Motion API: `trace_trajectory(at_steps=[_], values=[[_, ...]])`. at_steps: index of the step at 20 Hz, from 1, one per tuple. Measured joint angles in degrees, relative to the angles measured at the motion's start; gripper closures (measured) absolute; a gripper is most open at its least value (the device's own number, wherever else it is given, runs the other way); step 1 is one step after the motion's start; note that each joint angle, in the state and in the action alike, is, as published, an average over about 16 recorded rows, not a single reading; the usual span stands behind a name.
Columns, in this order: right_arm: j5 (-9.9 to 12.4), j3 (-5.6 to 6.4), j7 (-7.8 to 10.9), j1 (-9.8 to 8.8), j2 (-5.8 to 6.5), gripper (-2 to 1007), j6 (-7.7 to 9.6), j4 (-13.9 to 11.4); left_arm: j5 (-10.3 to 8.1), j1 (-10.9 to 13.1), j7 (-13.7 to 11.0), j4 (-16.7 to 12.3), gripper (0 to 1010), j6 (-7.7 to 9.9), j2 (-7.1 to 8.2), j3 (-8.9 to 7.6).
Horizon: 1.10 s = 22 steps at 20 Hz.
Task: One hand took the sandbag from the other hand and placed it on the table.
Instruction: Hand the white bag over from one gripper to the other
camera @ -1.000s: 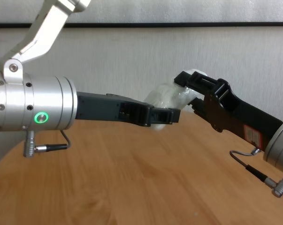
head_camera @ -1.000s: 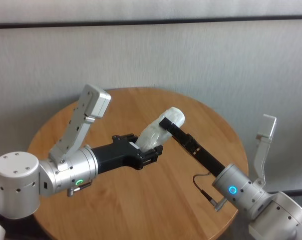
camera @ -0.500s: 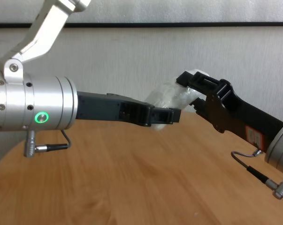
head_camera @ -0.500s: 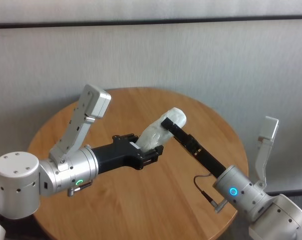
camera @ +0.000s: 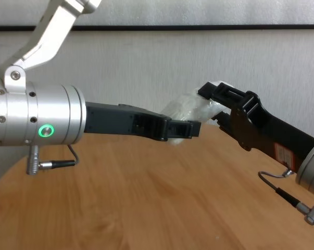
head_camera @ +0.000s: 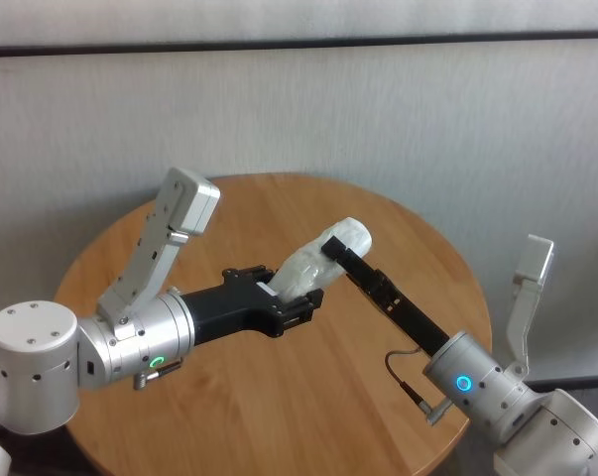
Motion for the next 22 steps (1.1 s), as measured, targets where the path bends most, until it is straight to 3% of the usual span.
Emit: trace_trajectory(at_steps=[11,22], values=[[1.20,-0.80,0.54,0.20,0.49,540,-0.74,0.35,0.00,-0.02,0.01,0.01,394,0.00,0.01,0.00],[1.87,-0.99,0.30,0.26,0.55,544,-1.59,0.53,0.00,-0.04,0.01,0.01,139,0.00,0.01,0.00]])
